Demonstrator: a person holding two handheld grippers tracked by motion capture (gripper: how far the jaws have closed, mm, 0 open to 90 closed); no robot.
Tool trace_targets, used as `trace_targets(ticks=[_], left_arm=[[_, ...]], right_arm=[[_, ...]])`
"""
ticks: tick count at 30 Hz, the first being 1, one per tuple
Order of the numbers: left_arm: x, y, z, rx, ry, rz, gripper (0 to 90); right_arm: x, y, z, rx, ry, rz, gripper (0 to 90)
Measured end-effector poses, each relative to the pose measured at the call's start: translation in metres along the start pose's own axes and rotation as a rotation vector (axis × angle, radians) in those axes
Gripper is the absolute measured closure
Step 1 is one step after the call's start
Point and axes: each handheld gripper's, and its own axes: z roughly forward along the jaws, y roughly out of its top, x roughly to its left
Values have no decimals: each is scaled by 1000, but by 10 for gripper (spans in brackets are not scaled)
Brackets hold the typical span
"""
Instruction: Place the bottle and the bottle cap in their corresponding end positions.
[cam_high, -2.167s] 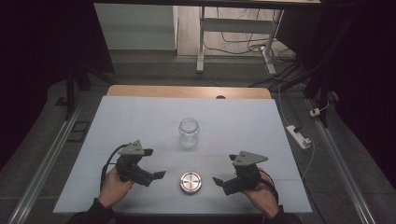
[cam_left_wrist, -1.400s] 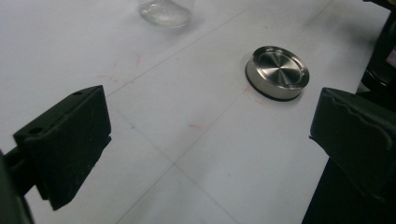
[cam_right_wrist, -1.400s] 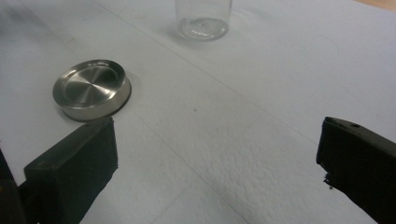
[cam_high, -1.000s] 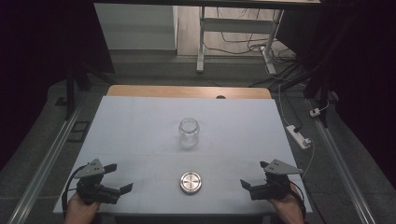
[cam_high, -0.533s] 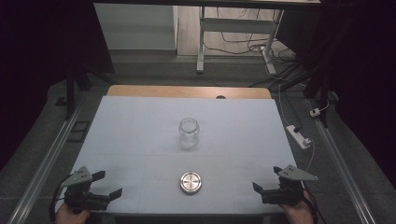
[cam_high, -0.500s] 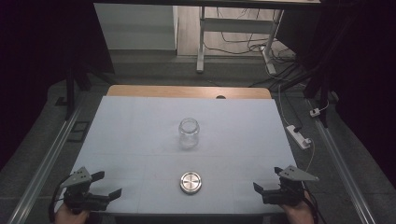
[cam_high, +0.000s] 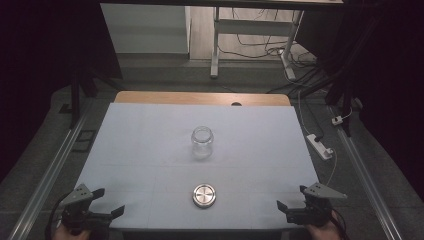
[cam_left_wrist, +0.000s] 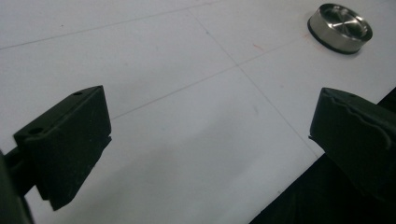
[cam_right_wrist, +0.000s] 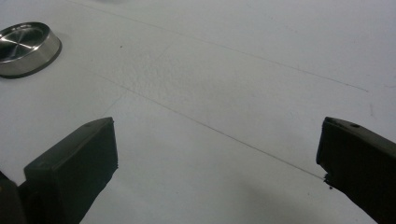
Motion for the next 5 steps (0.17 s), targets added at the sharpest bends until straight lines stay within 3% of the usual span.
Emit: trace_targets(ticks=[5], left_arm=[[-1,1,2,18,10,0,0]], right_arm=[[-1,-1,0,6,-1,12,0]])
